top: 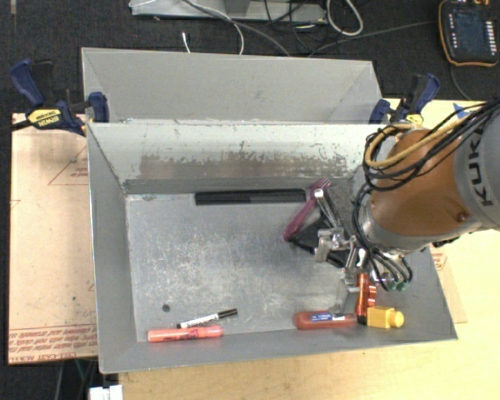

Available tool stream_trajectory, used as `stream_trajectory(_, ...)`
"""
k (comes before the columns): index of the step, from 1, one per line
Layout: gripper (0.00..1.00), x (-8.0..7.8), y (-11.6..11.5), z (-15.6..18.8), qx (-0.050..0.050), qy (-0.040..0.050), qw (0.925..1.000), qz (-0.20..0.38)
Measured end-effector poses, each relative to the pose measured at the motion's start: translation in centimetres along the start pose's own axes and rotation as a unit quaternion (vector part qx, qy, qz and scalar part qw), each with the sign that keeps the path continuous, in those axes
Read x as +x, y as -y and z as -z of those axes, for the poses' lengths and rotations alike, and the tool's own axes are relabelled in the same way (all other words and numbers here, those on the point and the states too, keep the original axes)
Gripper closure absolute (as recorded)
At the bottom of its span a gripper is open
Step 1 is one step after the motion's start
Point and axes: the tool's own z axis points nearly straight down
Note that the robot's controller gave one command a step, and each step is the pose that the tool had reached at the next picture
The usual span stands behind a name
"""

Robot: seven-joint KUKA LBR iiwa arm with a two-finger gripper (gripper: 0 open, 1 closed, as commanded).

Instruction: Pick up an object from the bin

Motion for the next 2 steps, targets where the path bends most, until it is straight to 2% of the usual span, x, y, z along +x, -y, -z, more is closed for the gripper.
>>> stream_trajectory(1, 0.00, -0.3, 0.0, 0.4, 0.000, 0.0043, 1.0000, 0.001)
stream_trajectory(2, 0.00, -7.9, 3.0, -6.8, 0.000, 0.0041, 0.9989, -0.046)
